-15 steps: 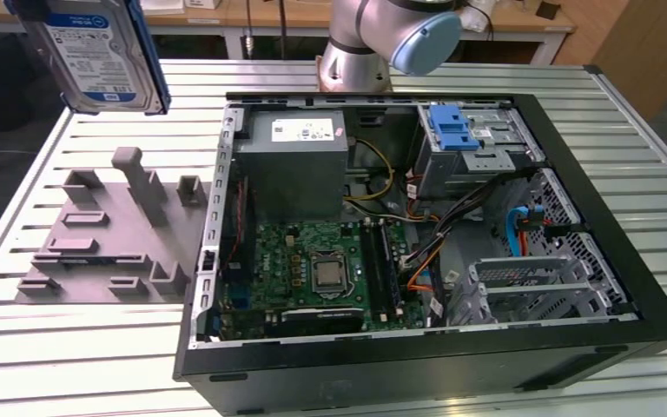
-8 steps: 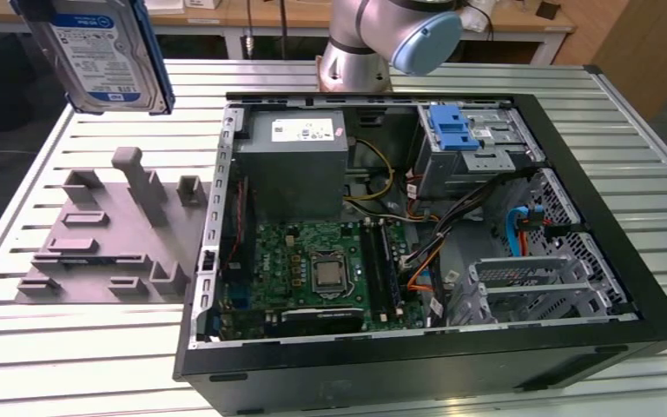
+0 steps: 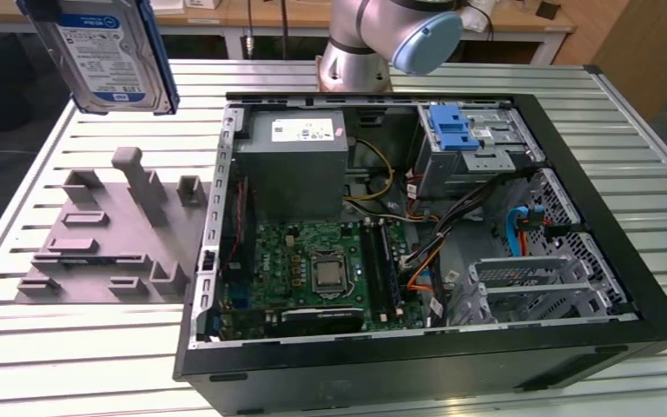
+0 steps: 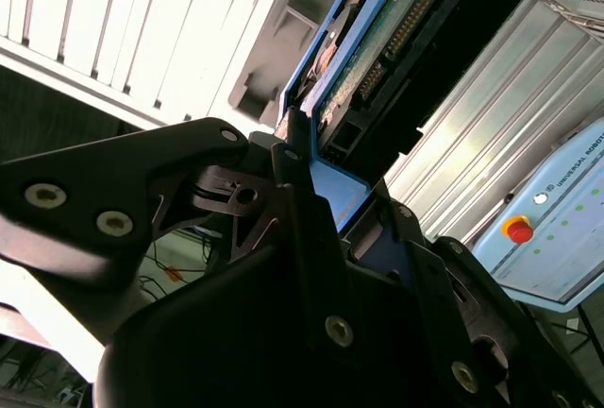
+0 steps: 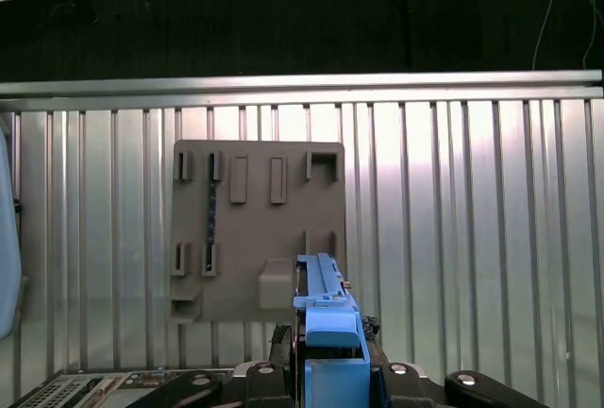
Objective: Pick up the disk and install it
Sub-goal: 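Pick up the disk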
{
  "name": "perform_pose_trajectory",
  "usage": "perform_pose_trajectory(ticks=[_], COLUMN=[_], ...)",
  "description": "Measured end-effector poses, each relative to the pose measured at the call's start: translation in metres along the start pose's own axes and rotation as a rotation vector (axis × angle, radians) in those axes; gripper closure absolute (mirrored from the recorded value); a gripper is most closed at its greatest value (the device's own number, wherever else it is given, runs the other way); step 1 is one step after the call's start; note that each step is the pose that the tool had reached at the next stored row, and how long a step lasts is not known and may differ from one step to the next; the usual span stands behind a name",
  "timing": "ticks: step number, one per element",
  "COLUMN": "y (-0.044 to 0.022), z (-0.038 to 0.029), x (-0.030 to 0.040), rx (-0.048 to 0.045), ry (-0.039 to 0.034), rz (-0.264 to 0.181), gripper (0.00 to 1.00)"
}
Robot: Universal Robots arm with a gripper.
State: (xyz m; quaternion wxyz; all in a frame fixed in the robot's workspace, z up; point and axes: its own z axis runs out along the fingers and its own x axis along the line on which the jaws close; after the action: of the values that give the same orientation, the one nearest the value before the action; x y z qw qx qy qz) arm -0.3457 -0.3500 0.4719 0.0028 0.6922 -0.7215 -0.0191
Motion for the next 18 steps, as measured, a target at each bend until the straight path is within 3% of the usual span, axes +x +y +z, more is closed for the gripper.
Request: perform_pose_trajectory(ticks=[18], y=[-0.0087], z=[-0.0003], x=[-0.0004], rx=[-0.0001], ry=[0.0001], rz=[0.000], gripper=[0.63])
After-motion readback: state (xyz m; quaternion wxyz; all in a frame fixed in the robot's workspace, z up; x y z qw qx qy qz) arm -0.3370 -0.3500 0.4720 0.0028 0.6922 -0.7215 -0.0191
